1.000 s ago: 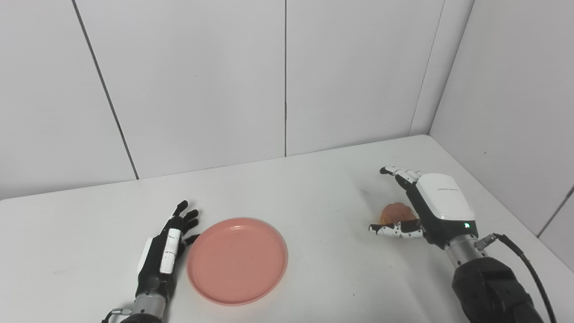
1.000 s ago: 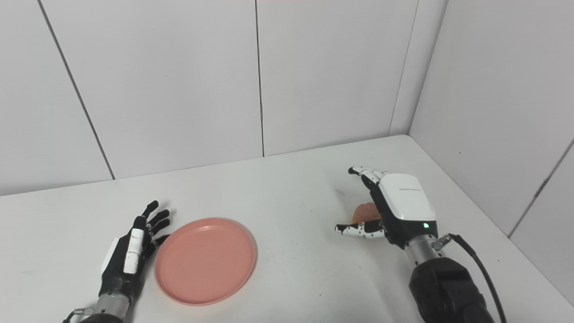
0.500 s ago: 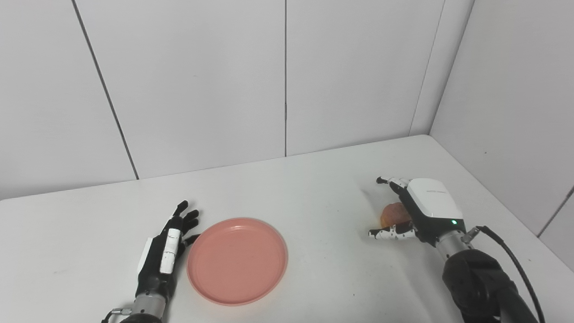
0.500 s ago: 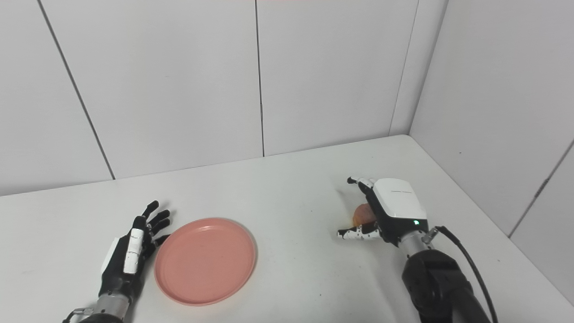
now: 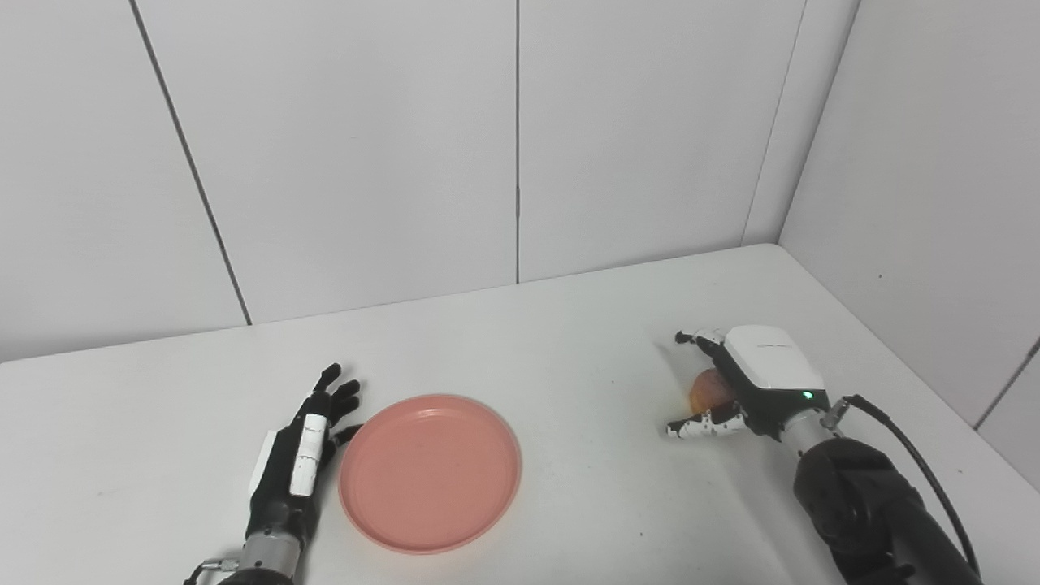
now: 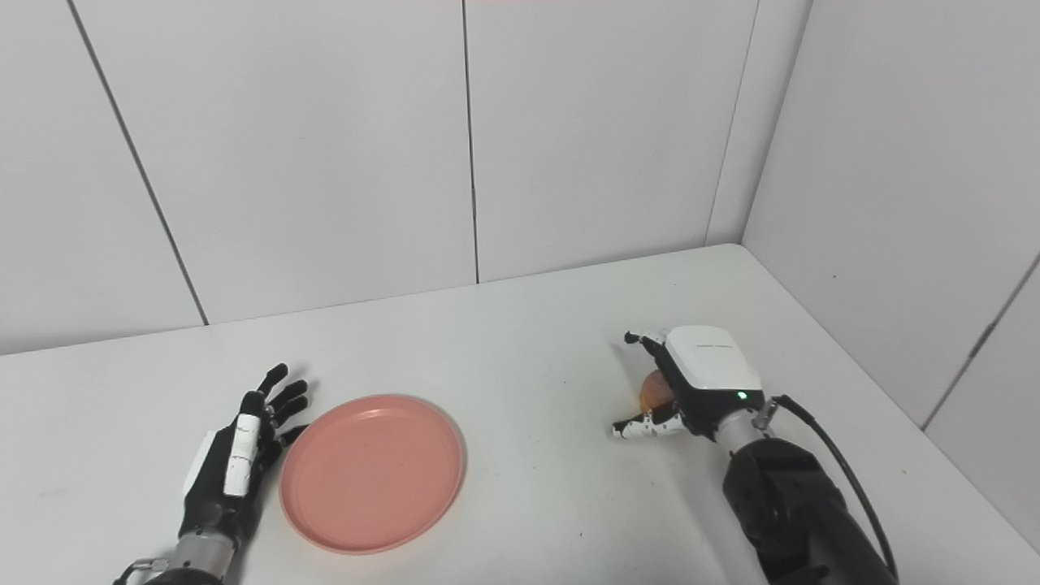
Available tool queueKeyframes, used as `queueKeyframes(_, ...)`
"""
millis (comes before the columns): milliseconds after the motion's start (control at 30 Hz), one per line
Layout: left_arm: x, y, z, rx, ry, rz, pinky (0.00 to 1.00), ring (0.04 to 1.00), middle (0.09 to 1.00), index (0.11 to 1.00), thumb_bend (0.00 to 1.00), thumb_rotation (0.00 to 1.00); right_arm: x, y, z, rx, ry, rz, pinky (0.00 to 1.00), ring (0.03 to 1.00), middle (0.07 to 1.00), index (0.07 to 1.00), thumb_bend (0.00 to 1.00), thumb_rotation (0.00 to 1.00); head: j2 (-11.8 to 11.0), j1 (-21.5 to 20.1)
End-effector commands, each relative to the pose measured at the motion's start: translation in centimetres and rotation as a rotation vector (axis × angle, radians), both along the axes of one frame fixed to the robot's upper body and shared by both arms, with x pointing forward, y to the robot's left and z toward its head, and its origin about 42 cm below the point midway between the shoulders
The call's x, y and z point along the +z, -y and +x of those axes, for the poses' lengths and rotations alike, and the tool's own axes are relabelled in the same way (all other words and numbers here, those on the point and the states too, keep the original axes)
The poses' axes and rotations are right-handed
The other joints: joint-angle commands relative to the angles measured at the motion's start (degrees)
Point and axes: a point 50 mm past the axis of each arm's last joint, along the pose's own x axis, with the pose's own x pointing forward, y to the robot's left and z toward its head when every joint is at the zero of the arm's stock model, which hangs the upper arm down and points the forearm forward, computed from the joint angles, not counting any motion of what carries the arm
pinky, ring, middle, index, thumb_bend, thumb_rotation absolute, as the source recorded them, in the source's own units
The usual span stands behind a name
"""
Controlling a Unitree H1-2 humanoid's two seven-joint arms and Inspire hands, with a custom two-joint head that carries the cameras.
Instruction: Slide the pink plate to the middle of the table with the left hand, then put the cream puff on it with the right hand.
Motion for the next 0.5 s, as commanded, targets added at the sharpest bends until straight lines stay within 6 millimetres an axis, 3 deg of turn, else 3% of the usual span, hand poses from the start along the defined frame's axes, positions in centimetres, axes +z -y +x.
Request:
queueKeyframes(0, -0.44, -0.30, -0.32, 0.003, -0.034, 0.019, 0.84, 0.886, 0.876, 0.910, 0.95, 1.00, 2.22, 0.77, 0.79, -0.029, 0.048, -0.023, 0.61, 0.802, 0.826, 0.801, 1.00, 0.38, 0.1, 0.1)
queueKeyframes(467, -0.55, -0.21, -0.24, -0.001, -0.046, 0.017, 0.84, 0.881, 0.877, 0.908, 0.95, 1.00, 2.49, 1.63, 1.18, -0.060, -0.005, -0.046, 0.62, 0.814, 0.838, 0.813, 0.96, 0.32, 0.1, 0.2)
